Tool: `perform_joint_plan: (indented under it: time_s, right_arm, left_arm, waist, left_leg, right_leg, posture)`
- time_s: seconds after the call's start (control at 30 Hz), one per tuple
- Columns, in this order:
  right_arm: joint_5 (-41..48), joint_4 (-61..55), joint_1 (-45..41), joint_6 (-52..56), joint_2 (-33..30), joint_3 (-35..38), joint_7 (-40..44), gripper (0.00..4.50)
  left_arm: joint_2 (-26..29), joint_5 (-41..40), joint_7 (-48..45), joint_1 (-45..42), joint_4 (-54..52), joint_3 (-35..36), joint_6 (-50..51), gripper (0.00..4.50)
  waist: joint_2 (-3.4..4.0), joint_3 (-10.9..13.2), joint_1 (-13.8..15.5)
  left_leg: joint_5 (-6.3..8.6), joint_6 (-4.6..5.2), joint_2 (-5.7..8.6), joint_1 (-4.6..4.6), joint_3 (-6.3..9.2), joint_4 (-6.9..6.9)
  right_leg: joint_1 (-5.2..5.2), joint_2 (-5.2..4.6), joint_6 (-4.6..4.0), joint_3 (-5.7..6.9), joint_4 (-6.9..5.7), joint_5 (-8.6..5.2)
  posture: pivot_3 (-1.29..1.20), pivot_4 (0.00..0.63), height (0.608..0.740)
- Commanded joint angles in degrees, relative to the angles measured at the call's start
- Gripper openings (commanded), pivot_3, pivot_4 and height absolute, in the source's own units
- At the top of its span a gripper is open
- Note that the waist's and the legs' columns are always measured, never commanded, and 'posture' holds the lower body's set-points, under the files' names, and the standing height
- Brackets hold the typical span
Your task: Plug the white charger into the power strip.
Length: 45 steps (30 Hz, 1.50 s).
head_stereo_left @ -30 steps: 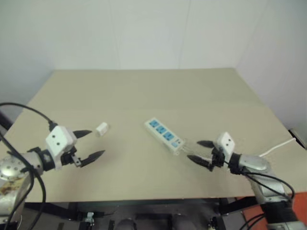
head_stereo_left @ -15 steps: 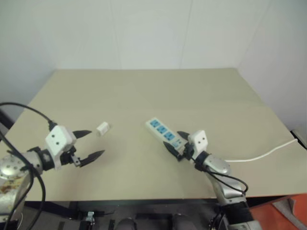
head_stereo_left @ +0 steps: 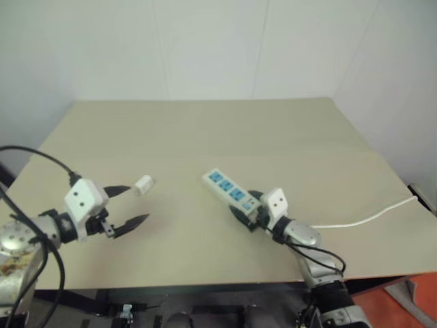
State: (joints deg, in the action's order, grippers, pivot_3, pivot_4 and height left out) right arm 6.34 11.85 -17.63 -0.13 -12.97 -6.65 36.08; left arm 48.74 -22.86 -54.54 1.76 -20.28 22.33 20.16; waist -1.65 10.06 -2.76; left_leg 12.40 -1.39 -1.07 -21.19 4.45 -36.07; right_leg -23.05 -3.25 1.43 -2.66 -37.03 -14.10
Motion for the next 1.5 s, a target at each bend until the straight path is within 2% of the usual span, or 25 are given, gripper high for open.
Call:
perform_joint_plan:
  time_s: [0.03,0.47,0.63,0.8,0.97,1.2,1.4,1.5]
  right_arm:
    - [0.83,-0.83,0.29,0.73,0.0,-0.41,0.92,4.48]
    - [0.0,4.58,-3.14,3.9,-1.3,-3.58,5.91,4.48]
    - [-0.47,8.44,-6.54,2.65,-0.97,-3.63,7.28,3.41]
    - [0.71,12.11,-11.36,-0.79,-1.36,-2.49,10.4,3.42]
    - [2.53,15.67,-16.24,-5.03,-1.63,-2.11,17.18,3.42]
    - [4.19,24.36,-21.63,-13.66,-0.91,-2.07,29.44,3.42]
    - [5.03,32.0,-23.07,-22.02,0.36,-1.28,36.64,3.42]
    - [4.12,35.69,-24.16,-24.0,0.41,-1.67,39.73,3.42]
  left_arm:
    - [0.98,-0.78,0.05,-0.55,-1.23,0.83,-0.34,4.5]
    - [0.92,-0.68,-0.22,-1.26,-0.88,0.24,-0.74,4.5]
    - [1.66,-0.42,-1.18,-1.8,-0.18,0.25,-1.19,4.5]
    - [4.37,0.47,-4.63,-5.95,4.58,-2.05,-3.49,4.5]
    - [6.67,4.13,-6.49,-17.44,14.93,-8.73,-5.29,4.5]
    - [6.49,11.58,-6.58,-43.71,31.17,-21.93,6.74,4.5]
    - [7.22,20.03,-16.47,-59.91,43.71,-34.77,12.13,4.5]
    - [6.43,29.25,-22.65,-67.26,51.92,-45.15,13.11,4.5]
  waist:
    - [0.0,0.0,-0.01]
    - [-0.03,-0.02,-0.2]
    - [-0.15,-0.09,-0.96]
    - [-0.14,-0.08,-1.2]
    - [-0.12,-0.01,-1.09]
    - [-0.18,0.24,-1.2]
    - [-0.14,0.41,-1.83]
    - [-0.12,0.53,-2.04]
  left_leg:
    - [0.0,0.0,0.0,-0.01,0.0,0.01]
    - [0.0,0.0,-0.01,0.03,-0.02,0.02]
    - [0.0,0.0,-0.04,0.1,-0.01,0.02]
    - [0.0,0.0,-0.04,0.1,-0.01,0.03]
    - [0.0,0.0,0.0,-0.05,-0.01,0.05]
    - [0.0,0.01,0.03,-0.15,0.03,0.01]
    - [0.0,0.01,0.05,-0.19,0.02,0.04]
    - [-0.01,0.01,0.05,-0.2,0.05,0.02]
  right_leg:
    - [-0.02,0.0,-0.01,-0.01,0.0,0.0]
    - [0.01,0.01,0.0,-0.01,0.0,0.0]
    - [0.06,0.04,-0.01,-0.02,-0.02,0.0]
    - [0.02,0.07,-0.02,-0.03,-0.05,0.01]
    - [-0.08,0.04,-0.02,-0.03,-0.01,0.02]
    - [-0.12,0.04,-0.01,0.03,-0.05,0.03]
    - [-0.21,0.06,-0.01,0.02,-0.13,0.03]
    - [-0.23,0.09,0.02,0.05,-0.18,0.02]
  posture:
    - [0.0,0.15,0.74]
    - [0.0,0.15,0.74]
    - [0.0,0.15,0.74]
    - [0.0,0.15,0.74]
    - [0.0,0.15,0.74]
    - [0.0,0.15,0.74]
    - [0.0,0.15,0.74]
    - [0.0,0.15,0.74]
